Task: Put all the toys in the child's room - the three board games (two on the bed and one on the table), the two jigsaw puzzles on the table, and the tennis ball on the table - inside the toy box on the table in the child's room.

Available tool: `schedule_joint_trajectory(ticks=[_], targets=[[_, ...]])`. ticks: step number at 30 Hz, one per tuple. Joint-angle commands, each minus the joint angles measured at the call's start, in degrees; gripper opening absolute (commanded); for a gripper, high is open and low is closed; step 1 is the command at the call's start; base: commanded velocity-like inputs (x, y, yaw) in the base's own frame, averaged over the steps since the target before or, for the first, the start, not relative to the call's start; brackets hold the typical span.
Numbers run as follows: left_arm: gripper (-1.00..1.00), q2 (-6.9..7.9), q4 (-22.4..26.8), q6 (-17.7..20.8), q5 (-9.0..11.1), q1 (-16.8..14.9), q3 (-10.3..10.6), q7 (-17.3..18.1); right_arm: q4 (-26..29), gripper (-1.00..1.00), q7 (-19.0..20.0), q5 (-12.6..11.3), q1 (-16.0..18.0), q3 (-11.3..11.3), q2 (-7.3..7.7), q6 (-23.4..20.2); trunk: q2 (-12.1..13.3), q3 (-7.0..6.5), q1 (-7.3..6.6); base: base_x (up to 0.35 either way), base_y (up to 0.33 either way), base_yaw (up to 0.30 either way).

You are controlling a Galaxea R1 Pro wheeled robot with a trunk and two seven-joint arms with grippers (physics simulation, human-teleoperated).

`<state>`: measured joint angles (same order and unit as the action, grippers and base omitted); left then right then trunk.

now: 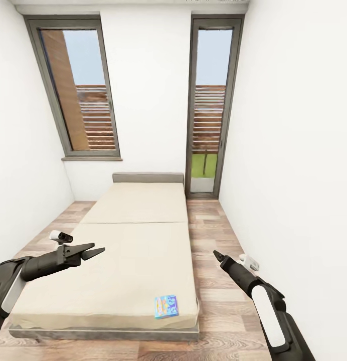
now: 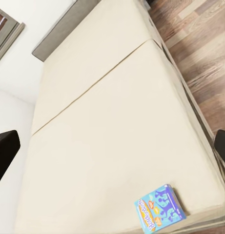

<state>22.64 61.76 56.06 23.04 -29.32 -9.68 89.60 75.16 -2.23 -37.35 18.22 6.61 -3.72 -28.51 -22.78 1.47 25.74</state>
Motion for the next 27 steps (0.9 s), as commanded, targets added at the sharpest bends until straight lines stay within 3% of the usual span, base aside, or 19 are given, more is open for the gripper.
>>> schedule_joint_trajectory(ticks=[1,14,27], targets=[[1.00,0.01,0.02,0.61,-0.02,-0.03,0.01,0.13,0.07,1.00,-0.23,-0.53,0.06,0.09,-0.06,-0.32,-0.14,0.10,0.04,0.000,-0.006,-0.190],[1.00,0.02,0.03,0.68,-0.09,-0.03,-0.06,-0.29,0.15,1.00,-0.16,-0.53,0.06,-0.08,-0.06,-0.32,-0.14,-0.04,0.04,0.000,-0.001,-0.064],[1.00,-0.03,0.01,0.74,-0.10,-0.03,-0.08,-0.44,0.10,1.00,-0.22,-0.46,0.06,-0.08,-0.11,-0.29,-5.35,2.29,2.90,0.000,0.000,-0.001]])
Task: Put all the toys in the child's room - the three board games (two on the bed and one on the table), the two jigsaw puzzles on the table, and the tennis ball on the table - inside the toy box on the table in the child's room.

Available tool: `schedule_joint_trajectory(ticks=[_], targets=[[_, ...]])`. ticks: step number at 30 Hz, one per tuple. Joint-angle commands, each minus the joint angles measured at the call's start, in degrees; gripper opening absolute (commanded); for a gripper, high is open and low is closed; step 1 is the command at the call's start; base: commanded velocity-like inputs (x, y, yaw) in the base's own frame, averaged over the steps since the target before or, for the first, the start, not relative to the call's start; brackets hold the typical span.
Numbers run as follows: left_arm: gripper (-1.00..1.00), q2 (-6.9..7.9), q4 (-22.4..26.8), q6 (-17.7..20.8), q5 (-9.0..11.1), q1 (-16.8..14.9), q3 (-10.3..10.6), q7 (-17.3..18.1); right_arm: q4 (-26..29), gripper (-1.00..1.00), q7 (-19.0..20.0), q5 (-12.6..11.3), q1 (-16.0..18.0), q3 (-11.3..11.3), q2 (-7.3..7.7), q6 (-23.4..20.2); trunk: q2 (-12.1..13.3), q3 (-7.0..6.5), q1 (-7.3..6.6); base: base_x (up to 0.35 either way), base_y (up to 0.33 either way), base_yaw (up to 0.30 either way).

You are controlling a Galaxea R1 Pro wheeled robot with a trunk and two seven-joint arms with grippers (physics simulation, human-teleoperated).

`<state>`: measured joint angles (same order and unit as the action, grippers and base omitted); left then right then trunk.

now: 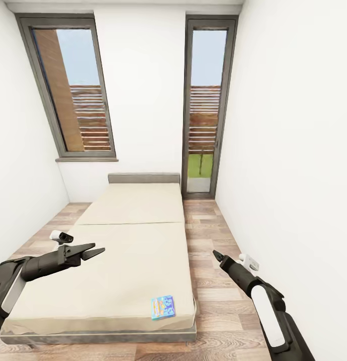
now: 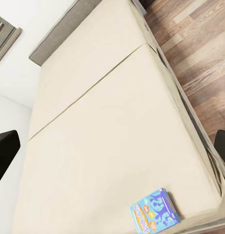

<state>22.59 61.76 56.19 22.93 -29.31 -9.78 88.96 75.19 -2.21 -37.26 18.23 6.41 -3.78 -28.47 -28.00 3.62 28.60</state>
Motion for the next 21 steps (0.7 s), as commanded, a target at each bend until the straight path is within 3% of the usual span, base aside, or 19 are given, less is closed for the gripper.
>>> schedule_joint_trajectory(ticks=[1,13,21], targets=[[1.00,0.01,0.00,0.61,0.01,-0.05,0.02,0.19,0.07,1.00,-0.21,-0.54,0.05,0.13,-0.05,-0.33,-0.54,0.31,0.26,0.000,0.000,0.000],[1.00,0.00,-0.06,-1.42,-0.01,-0.05,0.02,0.09,0.56,1.00,-0.16,-0.53,0.05,0.07,-0.08,-0.22,-5.35,2.46,2.89,0.000,0.000,0.000],[1.00,-0.01,-1.58,-2.43,0.01,-0.05,-0.08,0.08,0.66,1.00,-0.20,-0.49,0.05,-1.32,-0.01,-0.16,-8.56,3.90,4.65,0.000,0.000,0.000]])
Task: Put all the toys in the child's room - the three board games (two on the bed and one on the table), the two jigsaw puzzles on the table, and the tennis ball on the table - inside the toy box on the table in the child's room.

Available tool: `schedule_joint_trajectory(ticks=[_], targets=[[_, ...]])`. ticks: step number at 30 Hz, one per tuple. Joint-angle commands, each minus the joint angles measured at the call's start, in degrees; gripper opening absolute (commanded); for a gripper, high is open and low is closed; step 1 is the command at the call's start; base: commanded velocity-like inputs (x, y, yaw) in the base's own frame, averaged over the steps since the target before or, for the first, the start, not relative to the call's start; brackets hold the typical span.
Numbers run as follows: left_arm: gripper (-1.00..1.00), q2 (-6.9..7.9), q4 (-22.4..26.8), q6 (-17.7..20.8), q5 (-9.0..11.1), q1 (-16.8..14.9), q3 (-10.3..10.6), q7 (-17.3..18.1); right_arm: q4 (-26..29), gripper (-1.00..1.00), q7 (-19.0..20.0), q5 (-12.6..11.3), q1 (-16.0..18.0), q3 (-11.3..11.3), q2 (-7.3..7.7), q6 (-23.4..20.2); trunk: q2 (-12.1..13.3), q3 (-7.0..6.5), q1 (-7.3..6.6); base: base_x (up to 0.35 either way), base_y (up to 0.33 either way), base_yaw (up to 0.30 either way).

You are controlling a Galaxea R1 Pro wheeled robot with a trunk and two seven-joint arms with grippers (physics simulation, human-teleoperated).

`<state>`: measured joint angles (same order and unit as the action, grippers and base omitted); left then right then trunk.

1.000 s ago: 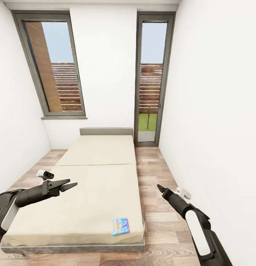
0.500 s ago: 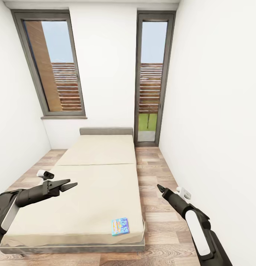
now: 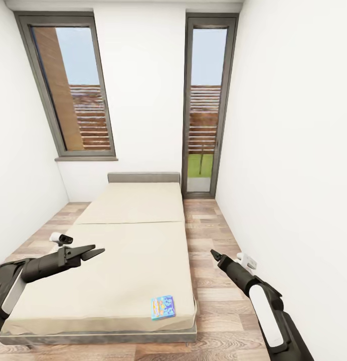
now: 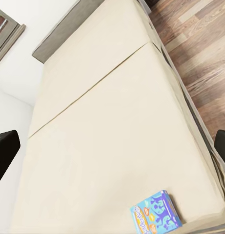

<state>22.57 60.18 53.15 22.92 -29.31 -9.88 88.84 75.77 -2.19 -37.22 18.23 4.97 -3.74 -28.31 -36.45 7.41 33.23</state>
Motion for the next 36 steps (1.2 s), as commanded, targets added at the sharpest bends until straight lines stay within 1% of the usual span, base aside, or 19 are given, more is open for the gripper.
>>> schedule_joint_trajectory(ticks=[1,12,15,20,22,25,27,29,32,36], targets=[[1.00,0.02,-0.58,0.55,0.04,-0.04,-0.01,0.20,0.08,1.00,-0.21,-0.53,0.05,0.09,-0.05,-0.30,-0.51,0.29,0.25,0.000,0.000,0.000],[1.00,0.04,-3.23,0.44,0.02,-0.04,-0.05,0.11,0.53,1.00,-0.29,-0.55,0.00,-0.05,-0.04,-0.51,-4.92,2.26,2.66,0.000,0.000,0.000],[1.00,0.04,-5.42,0.15,-0.08,-0.04,-0.02,0.11,1.52,1.00,-0.32,-0.56,-0.09,0.04,0.08,-0.63,-6.13,2.80,3.32,0.000,0.000,0.000],[1.00,0.10,-11.15,-3.43,-0.15,-0.04,0.16,0.11,1.53,1.00,-0.24,-0.62,-0.63,0.31,0.88,-0.62,-8.13,3.70,4.42,0.000,0.000,0.000],[1.00,0.06,-12.36,-4.15,-0.23,-0.04,0.23,0.08,1.42,1.00,-0.15,-0.60,-0.72,0.52,1.12,-0.64,-8.93,4.06,4.86,0.000,0.000,0.000],[1.00,-0.64,-13.30,-4.69,-0.40,-0.04,0.59,-0.25,1.97,1.00,0.36,-0.55,-0.71,0.89,1.44,-0.67,-10.14,4.60,5.52,0.000,0.000,0.000],[1.00,-1.57,-13.69,-5.07,-0.43,-0.04,0.62,-1.38,1.90,1.00,0.61,-0.51,-0.68,1.01,1.56,-0.68,-10.94,4.96,5.96,0.000,0.000,0.000],[1.00,-1.98,-13.79,-5.59,-0.42,-0.04,0.58,-2.06,1.96,1.00,0.65,-0.22,-0.66,0.83,1.53,-0.63,-11.74,5.32,6.40,0.000,0.000,0.000],[1.00,-2.17,-13.89,-5.84,-0.42,-0.04,0.63,-2.45,2.18,1.00,0.54,0.04,-0.66,0.46,1.43,-0.59,-12.94,5.85,7.05,0.000,0.000,0.000],[1.00,-1.94,-13.94,-5.93,-0.34,-0.04,0.58,-2.39,1.73,1.00,0.01,0.29,-0.66,0.20,0.96,-0.53,-14.55,6.57,7.93,0.000,0.000,0.000]])
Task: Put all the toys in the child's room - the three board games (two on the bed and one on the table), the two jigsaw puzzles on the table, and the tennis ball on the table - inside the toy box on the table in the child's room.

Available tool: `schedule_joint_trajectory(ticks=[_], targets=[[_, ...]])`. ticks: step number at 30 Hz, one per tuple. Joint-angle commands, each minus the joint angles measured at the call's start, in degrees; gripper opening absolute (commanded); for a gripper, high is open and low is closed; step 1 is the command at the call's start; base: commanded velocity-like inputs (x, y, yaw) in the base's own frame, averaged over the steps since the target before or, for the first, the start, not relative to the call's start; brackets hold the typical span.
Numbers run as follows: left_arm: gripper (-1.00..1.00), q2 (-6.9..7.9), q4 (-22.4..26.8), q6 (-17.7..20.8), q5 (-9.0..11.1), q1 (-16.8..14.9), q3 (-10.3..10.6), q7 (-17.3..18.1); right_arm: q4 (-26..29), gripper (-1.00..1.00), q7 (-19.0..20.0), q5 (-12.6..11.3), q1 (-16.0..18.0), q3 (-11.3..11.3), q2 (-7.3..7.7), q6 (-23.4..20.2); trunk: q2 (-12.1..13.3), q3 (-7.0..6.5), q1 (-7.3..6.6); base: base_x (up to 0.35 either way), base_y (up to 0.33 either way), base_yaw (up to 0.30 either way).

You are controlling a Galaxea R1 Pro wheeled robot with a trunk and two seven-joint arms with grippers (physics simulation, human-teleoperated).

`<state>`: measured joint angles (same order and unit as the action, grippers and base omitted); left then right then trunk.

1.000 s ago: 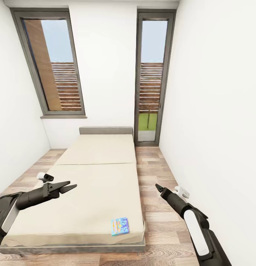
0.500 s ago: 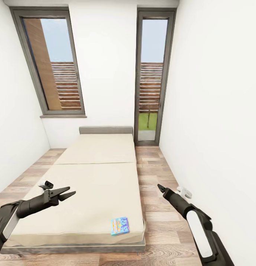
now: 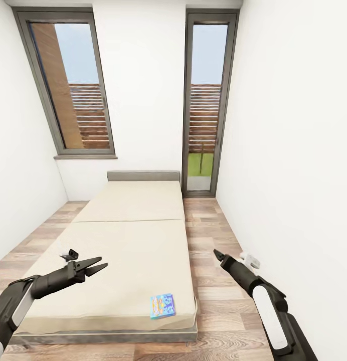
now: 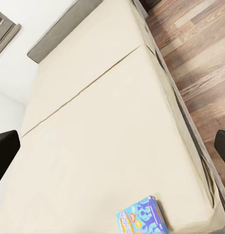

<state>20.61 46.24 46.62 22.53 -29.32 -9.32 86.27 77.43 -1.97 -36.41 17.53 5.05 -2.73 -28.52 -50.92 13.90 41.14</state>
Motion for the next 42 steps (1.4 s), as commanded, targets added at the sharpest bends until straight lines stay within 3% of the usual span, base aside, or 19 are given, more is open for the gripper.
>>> schedule_joint_trajectory(ticks=[1,9,12,16,21,29,32,39,42], targets=[[1.00,0.04,0.00,0.60,0.07,-0.04,0.03,0.20,-0.08,1.00,-0.34,-0.54,0.04,0.10,-0.03,-0.32,-0.48,0.27,0.24,0.000,0.000,0.000],[1.00,-0.28,0.00,0.62,0.03,-0.03,0.27,0.31,-9.61,1.00,0.22,-1.08,0.04,0.54,0.25,0.22,-3.69,1.70,1.99,0.000,0.000,0.000],[1.00,-0.68,-0.13,0.57,0.01,0.06,0.48,0.17,-10.72,1.00,0.55,-1.00,0.03,0.48,0.30,0.12,-4.89,2.24,2.65,0.000,0.000,0.000],[1.00,-2.01,-1.96,0.22,-0.09,0.12,0.59,0.17,-8.82,1.00,0.63,-1.11,-0.98,0.38,0.36,-0.64,-6.49,2.96,3.53,0.000,0.000,0.000],[1.00,-2.20,-2.90,0.02,-0.12,0.23,0.69,0.26,-6.79,1.00,0.67,-1.12,-3.05,0.34,0.36,-1.10,-8.50,3.86,4.63,0.000,0.000,0.000],[1.00,-1.97,-3.13,0.10,-0.02,0.48,0.66,1.53,6.26,1.00,0.66,-1.20,-8.34,0.65,0.43,-7.64,-11.71,5.29,6.38,0.000,0.000,0.000],[1.00,-1.98,-3.10,0.09,-0.07,0.49,0.64,1.65,8.48,1.00,0.65,-1.21,-8.91,0.77,0.42,-9.48,-12.91,5.83,7.04,0.000,0.000,0.000],[1.00,-2.02,-3.10,-0.17,-0.22,0.49,0.74,1.52,7.74,1.00,0.80,-0.92,-9.16,0.75,0.39,-9.75,-15.72,7.09,8.58,0.000,0.000,0.000],[1.00,-2.28,-3.26,-1.61,-0.24,0.57,0.76,1.29,4.17,1.00,0.82,-0.51,-9.18,0.54,0.31,-9.44,-16.92,7.63,9.24,0.000,0.000,0.000]])
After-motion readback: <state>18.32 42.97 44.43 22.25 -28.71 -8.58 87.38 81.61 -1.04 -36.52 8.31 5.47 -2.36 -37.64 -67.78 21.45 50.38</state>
